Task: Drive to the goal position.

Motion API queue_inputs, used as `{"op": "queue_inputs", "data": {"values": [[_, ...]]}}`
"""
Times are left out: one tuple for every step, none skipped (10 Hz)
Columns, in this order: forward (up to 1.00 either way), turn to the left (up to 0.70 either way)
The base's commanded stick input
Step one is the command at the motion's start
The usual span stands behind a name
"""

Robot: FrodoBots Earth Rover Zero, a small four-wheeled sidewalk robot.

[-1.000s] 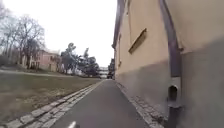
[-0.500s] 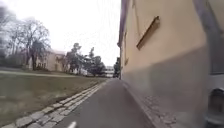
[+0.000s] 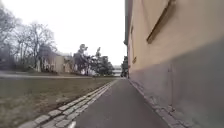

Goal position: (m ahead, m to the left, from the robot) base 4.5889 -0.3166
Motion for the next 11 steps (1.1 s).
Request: {"op": "queue_inputs", "data": {"values": [[0.85, 0.03], [0.85, -0.14], [0.85, -0.23], [0.85, -0.1], [0.85, -0.2], [0.85, -0.03], [0.85, -0.02], [0.85, -0.27], [0.85, -0.01], [0.85, 0.03], [0.85, 0.03]]}}
